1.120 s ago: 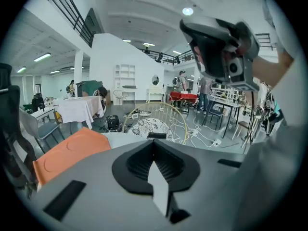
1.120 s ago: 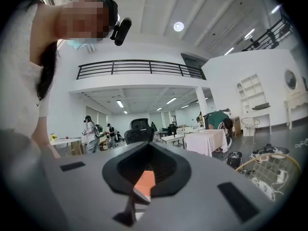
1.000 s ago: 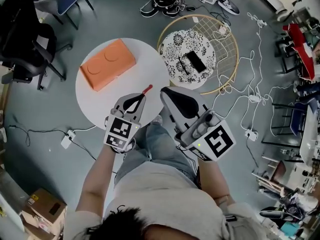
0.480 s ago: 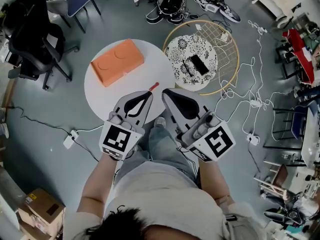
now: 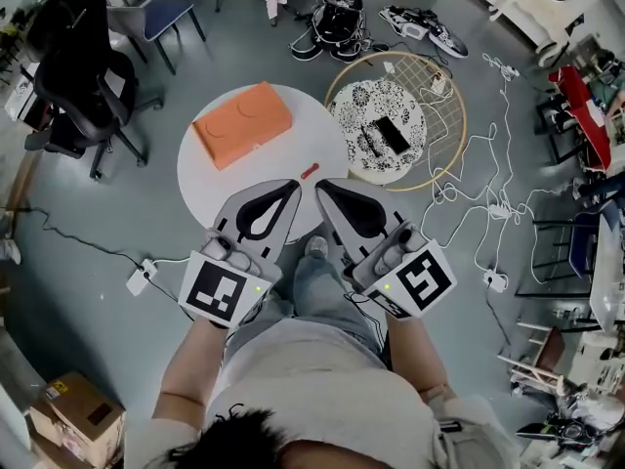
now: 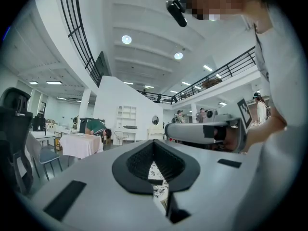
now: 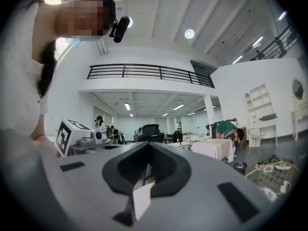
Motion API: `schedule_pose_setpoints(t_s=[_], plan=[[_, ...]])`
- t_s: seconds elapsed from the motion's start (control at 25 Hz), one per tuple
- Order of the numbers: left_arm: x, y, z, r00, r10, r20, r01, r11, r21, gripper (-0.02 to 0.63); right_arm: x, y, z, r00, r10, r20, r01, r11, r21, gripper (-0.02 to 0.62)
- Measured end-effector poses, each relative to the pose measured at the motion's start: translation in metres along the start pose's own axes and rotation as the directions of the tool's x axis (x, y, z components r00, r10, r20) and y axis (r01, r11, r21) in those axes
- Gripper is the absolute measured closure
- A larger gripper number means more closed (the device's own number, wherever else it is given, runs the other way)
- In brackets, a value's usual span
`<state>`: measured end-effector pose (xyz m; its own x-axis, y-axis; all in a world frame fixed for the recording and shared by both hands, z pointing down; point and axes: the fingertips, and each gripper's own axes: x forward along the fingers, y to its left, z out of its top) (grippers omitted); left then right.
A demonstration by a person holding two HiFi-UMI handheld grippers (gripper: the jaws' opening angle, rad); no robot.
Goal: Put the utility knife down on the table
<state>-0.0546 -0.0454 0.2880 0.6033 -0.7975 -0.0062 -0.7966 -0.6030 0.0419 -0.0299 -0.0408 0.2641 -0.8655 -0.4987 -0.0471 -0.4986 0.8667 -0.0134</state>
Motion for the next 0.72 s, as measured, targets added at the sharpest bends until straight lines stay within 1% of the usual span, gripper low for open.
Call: schedule_pose_setpoints(t_s=[0.12,0.28,0.4,0.72], plan=[[-0.015,-0.002,0.014,1.0,0.005,0.027,-0.005,1.0,-0.001,0.597,0.002,0.012,0.003,1.0,0.006,0.005,-0.006,1.0,-0.008,0.586],[-0.032,-0.005,0.027,0.999,0.012,0.051,-0.013,1.0,0.027,0.597,0.003,0.028,0.007,1.0,0.017,0.014,-0.017,1.0,-0.018,0.586],[-0.046,-0.006,0.031,0.998,0.02,0.059,-0.022,0.999,0.044,0.597,0.006,0.04,0.008,0.999,0.027,0.021,-0.026,0.999,-0.027,0.586],[-0.069,-0.009,0.035,0.997,0.031,0.075,-0.035,0.998,0.05,0.597,0.008,0.063,0.011,0.998,0.055,0.028,-0.054,0.997,-0.049,0.586]])
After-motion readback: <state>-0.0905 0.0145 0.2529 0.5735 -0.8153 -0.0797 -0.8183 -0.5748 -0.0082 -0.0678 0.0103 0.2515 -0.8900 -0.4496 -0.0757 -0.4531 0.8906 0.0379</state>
